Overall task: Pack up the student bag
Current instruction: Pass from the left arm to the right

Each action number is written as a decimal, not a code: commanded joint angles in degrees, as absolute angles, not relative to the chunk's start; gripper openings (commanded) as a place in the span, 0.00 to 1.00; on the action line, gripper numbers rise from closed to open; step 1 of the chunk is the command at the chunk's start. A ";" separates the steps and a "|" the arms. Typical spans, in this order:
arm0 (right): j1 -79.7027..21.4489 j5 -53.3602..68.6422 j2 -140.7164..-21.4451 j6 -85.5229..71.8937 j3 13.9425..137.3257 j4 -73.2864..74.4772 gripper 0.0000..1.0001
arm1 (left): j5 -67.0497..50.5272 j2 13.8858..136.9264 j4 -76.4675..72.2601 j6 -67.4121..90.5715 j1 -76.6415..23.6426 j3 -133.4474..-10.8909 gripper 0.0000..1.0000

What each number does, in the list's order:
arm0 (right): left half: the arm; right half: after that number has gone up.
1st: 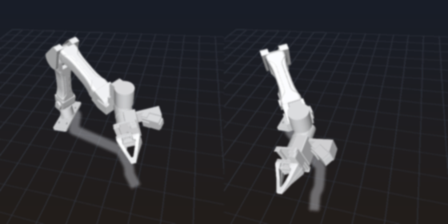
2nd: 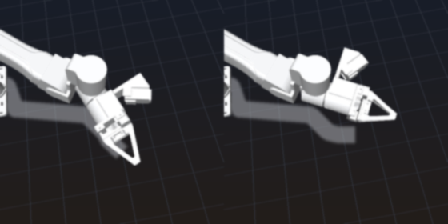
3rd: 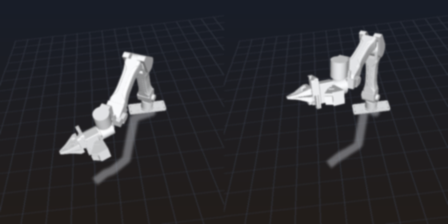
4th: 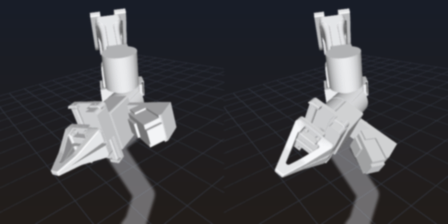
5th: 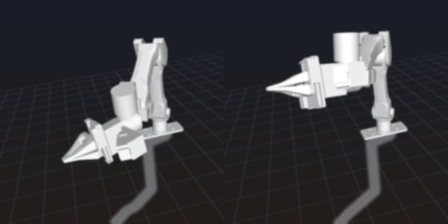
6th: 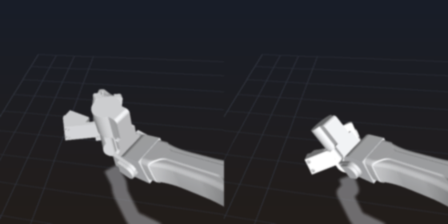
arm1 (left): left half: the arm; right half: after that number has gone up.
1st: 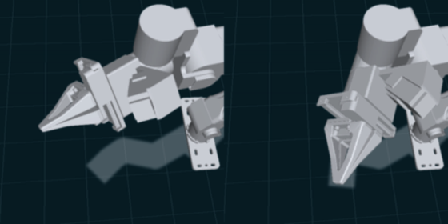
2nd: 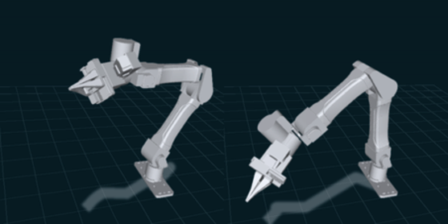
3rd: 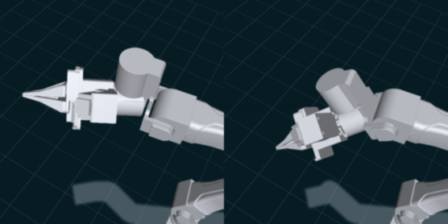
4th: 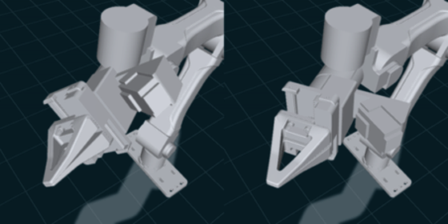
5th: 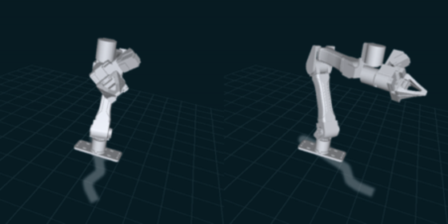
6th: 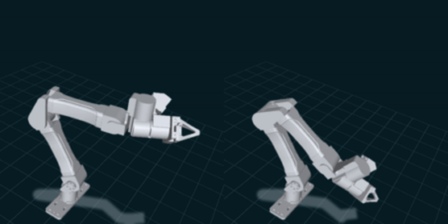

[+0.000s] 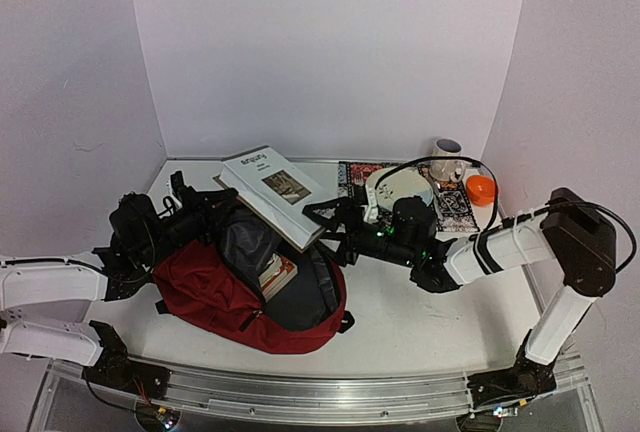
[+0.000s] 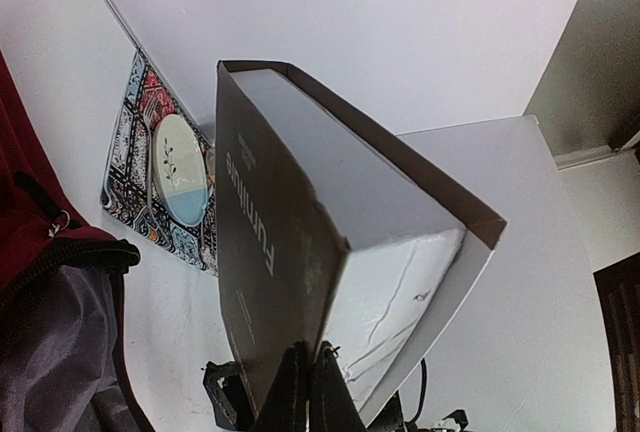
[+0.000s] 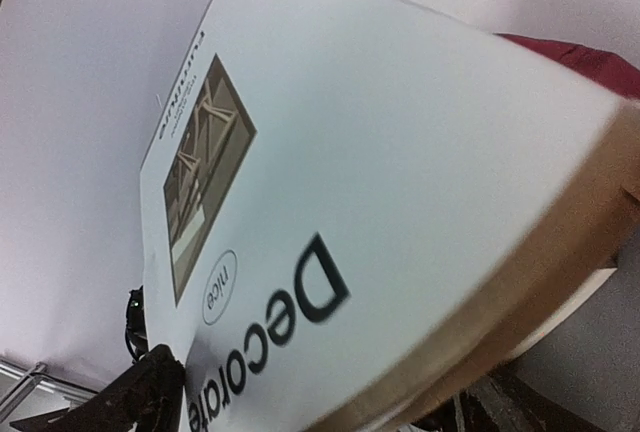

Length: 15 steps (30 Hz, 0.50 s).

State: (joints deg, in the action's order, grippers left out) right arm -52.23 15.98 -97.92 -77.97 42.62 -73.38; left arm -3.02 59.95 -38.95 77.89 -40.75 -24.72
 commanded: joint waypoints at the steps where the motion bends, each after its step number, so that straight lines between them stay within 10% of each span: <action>1: -51.68 19.26 -99.81 -78.96 47.21 -95.23 0.86 | -5.14 58.05 -46.65 80.02 -40.78 -25.27 0.00; 15: -50.71 23.93 -101.41 -77.29 52.94 -98.84 0.45 | -3.98 55.29 -46.84 79.97 -40.79 -19.66 0.01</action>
State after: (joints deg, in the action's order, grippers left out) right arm -50.76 21.13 -101.60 -79.41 50.05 -75.06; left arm -1.60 57.14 -41.80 79.50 -40.16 -20.53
